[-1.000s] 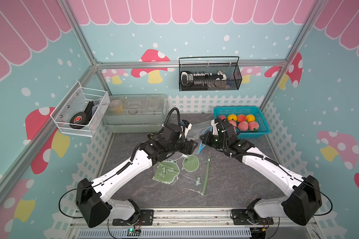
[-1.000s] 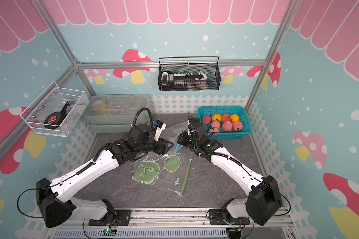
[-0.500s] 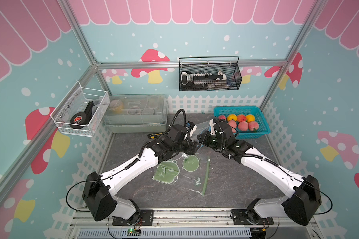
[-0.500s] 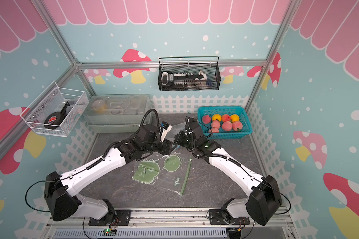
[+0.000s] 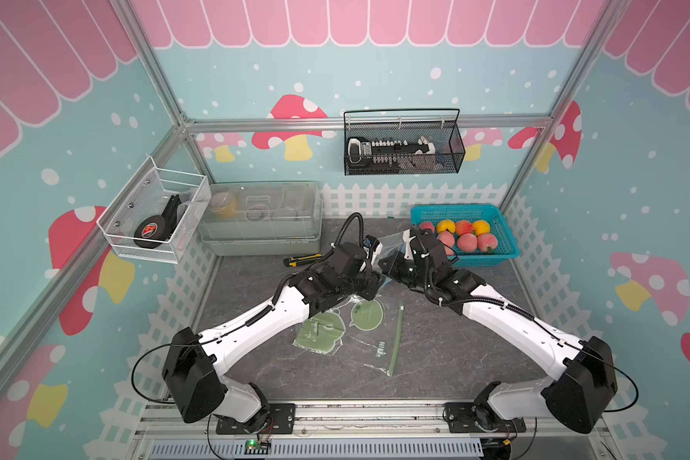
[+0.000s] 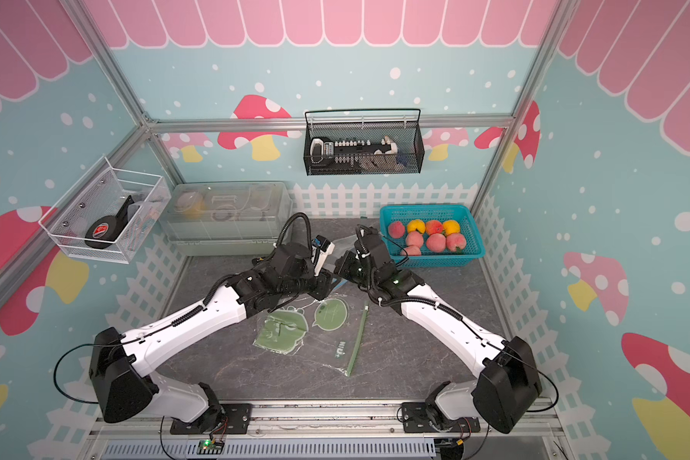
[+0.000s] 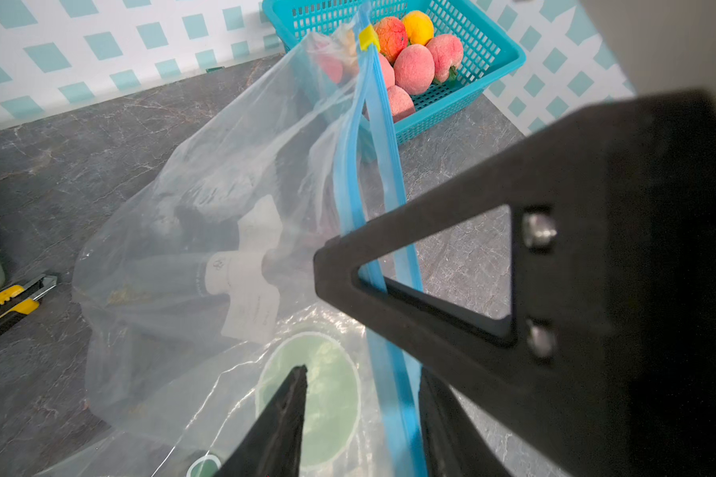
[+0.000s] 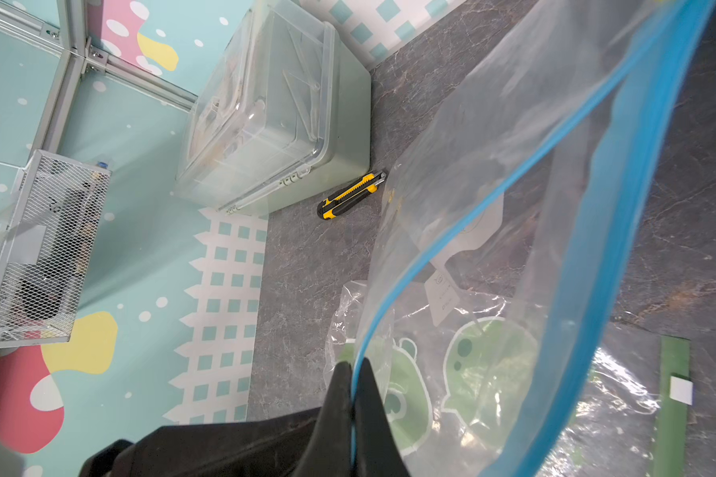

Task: Place the peach in a zip-top bag and seal the zipper
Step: Open the zipper of the food storage bag at the center of the board.

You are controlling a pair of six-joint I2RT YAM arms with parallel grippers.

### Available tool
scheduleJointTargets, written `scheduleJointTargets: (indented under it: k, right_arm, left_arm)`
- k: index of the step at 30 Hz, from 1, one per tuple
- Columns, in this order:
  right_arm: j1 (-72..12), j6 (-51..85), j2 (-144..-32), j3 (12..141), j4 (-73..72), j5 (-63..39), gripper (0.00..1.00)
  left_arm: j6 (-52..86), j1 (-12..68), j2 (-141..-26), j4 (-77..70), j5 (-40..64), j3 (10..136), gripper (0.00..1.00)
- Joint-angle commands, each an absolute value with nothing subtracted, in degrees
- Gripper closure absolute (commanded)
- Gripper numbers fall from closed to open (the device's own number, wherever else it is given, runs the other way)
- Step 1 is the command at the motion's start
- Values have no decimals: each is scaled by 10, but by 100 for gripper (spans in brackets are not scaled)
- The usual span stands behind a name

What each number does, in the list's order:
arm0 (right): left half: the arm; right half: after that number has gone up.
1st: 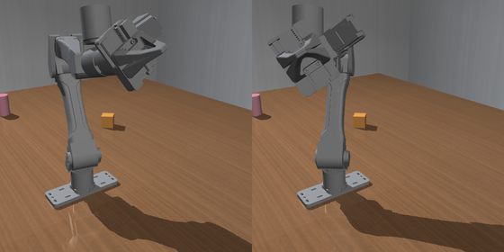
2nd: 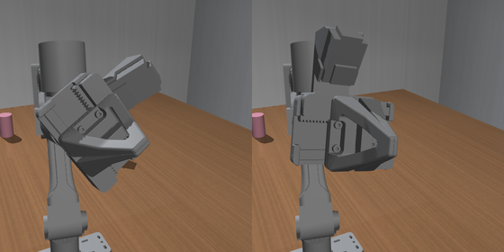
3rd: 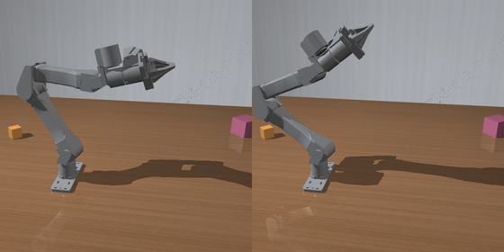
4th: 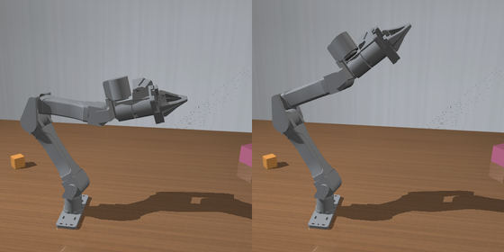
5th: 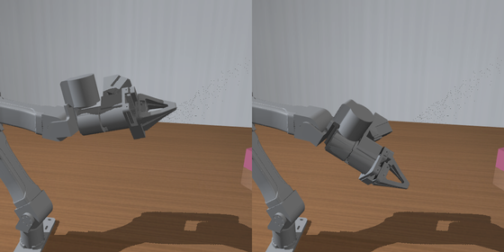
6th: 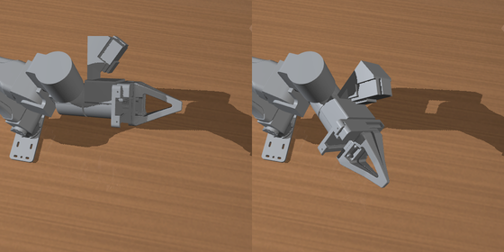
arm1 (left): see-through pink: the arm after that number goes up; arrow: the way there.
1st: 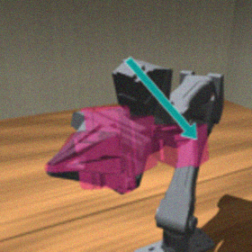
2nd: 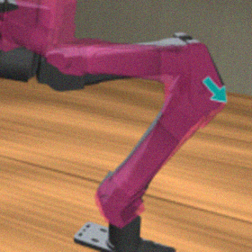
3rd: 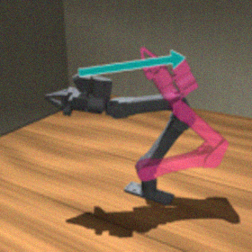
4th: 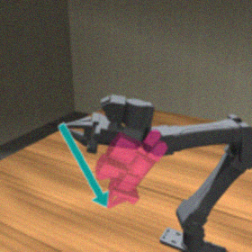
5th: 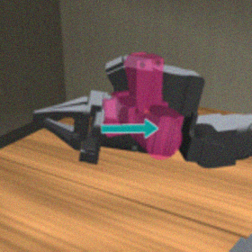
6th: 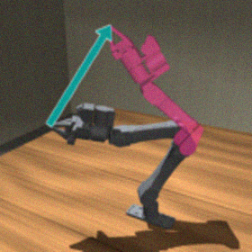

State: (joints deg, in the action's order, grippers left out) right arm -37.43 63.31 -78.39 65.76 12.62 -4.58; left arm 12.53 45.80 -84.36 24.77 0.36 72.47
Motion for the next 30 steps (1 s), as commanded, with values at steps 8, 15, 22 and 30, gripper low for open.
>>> scheduleJointTargets:
  k: [8, 15, 22, 30]
  right_arm:
    - [-379, 642, -790, 671, 123, -43, 100]
    - [-379, 541, -767, 717, 189, -1, 54]
    - [-377, 482, -701, 692, 260, 129, 50]
    - [-349, 471, -701, 657, 249, 76, 52]
  left_arm:
    - [125, 466, -848, 231, -40, 735, 100]
    - [179, 469, -835, 225, -82, 725, 100]
    - [209, 470, -819, 214, -89, 714, 100]
    - [216, 469, -802, 213, -77, 710, 100]
